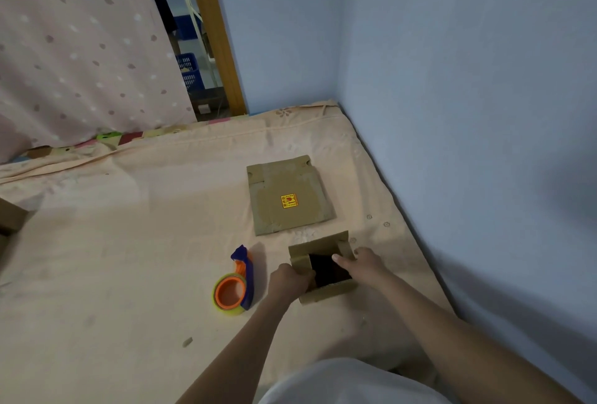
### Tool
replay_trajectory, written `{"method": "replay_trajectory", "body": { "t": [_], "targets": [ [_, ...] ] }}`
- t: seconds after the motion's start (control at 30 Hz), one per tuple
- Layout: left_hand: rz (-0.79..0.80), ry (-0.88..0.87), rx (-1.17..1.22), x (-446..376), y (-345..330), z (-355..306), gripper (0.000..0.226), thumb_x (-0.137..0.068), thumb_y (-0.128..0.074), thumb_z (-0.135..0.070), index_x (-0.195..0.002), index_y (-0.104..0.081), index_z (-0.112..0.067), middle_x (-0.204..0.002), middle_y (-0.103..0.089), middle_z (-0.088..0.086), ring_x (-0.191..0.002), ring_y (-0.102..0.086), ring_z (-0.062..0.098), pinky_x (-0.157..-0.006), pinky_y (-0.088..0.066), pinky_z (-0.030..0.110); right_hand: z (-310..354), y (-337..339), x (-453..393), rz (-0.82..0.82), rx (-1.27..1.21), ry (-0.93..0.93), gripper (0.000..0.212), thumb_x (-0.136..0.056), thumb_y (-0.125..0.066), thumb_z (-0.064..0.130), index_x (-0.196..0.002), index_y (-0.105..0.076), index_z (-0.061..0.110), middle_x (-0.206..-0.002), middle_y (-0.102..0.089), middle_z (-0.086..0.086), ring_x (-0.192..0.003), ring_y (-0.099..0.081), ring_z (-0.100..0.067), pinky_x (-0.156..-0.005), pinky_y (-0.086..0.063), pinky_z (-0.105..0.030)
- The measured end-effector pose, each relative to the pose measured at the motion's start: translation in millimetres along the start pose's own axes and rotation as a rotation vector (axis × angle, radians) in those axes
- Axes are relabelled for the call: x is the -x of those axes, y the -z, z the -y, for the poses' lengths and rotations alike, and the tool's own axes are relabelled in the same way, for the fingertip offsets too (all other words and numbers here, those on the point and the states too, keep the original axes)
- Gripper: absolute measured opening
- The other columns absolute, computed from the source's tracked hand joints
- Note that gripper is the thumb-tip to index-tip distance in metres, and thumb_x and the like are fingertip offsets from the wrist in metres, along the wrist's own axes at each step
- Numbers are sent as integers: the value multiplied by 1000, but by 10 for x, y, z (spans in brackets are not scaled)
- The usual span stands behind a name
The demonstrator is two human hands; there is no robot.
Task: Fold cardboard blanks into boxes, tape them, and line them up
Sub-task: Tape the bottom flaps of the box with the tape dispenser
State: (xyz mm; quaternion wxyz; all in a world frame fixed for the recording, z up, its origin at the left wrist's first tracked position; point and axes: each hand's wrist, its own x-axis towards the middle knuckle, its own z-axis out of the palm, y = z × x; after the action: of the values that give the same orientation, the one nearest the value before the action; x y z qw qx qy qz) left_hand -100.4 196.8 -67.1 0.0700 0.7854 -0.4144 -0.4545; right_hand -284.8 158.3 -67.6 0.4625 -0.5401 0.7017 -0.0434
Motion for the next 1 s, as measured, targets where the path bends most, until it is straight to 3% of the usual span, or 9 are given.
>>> {"method": "replay_trajectory", "body": {
  "t": [0.1, 0.17, 0.27, 0.4, 0.5, 0.6, 0.7, 0.8, 1.0],
  "targets": [
    [-31, -12, 56, -25, -17, -78, 36, -89, -67, -47, -97, -51, -15, -90, -63, 2, -93, -64, 19, -81, -57, 29, -56, -40, -59, -12, -40, 17, 58, -91, -60, 60, -115, -61, 7, -105, -66, -6, -100, -64, -22, -75, -53, -27],
    [-47, -48, -17, -43, -47, -115, 39, -87, -71, -44, -105, -55, -14, -94, -65, 2, -92, -65, 18, -83, -58, 31, -4, -45, -43, -14, -45, -2, 54, -91, -61, 58, -108, -57, 7, -100, -64, -5, -93, -63, -20, -60, -43, -22],
    [-113, -82, -125, -43, -67, -129, 38, -86, -73, -32, -113, -58, -10, -95, -64, 2, -92, -66, 19, -82, -59, 32, 59, -31, 22, -29, -24, -17, 48, -94, -60, 54, -111, -53, 10, -102, -60, -5, -92, -58, -20, -57, -38, -22],
    [-54, -52, 68, -72, 46, -74, 38, -91, -68, -25, -120, -52, -8, -94, -58, 1, -92, -62, 16, -75, -56, 27, -16, 50, -31, 3, -98, -60, 47, -98, -52, 54, -100, -56, 6, -91, -61, -6, -89, -62, -22, -68, -47, -28],
    [153, -84, 288, -102, 242, 57, 33, -101, -53, -26, -128, -53, -6, -109, -61, 5, -100, -60, 17, -88, -56, 32, -88, 160, -35, 40, -240, -113, 48, -104, -41, 48, -116, -55, 3, -115, -59, -12, -100, -61, -26, -92, -55, -43],
    [260, 5, 639, -106, 370, 196, 22, -104, -44, -11, -123, -52, -4, -123, -58, 16, -109, -59, 26, -95, -54, 39, -188, 219, -16, 94, -518, -199, 50, -107, -42, 39, -143, -37, 5, -149, -38, -17, -115, -55, -35, -91, -58, -46],
    [247, 106, 868, -80, 374, 301, 29, -104, -44, -11, -132, -40, -7, -122, -54, 16, -117, -55, 33, -97, -51, 45, -223, 195, -22, 109, -616, -218, 55, -105, -45, 39, -149, -33, 7, -157, -31, -16, -124, -51, -38, -87, -60, -47],
    [247, 99, 896, -107, 333, 390, 37, -104, -46, -14, -139, -35, -7, -125, -53, 15, -117, -55, 32, -105, -46, 49, -223, 192, -8, 120, -605, -211, 58, -103, -50, 43, -146, -39, 6, -145, -43, -19, -118, -56, -37, -82, -61, -42],
    [278, -48, 705, -108, 327, 318, 43, -101, -50, -42, -139, -47, -20, -133, -54, 5, -116, -55, 24, -104, -47, 44, -354, 182, -69, 188, -552, -110, 82, -86, -62, 64, -146, -44, 11, -143, -52, -10, -129, -51, -28, -103, -52, -44]
  ]
}}
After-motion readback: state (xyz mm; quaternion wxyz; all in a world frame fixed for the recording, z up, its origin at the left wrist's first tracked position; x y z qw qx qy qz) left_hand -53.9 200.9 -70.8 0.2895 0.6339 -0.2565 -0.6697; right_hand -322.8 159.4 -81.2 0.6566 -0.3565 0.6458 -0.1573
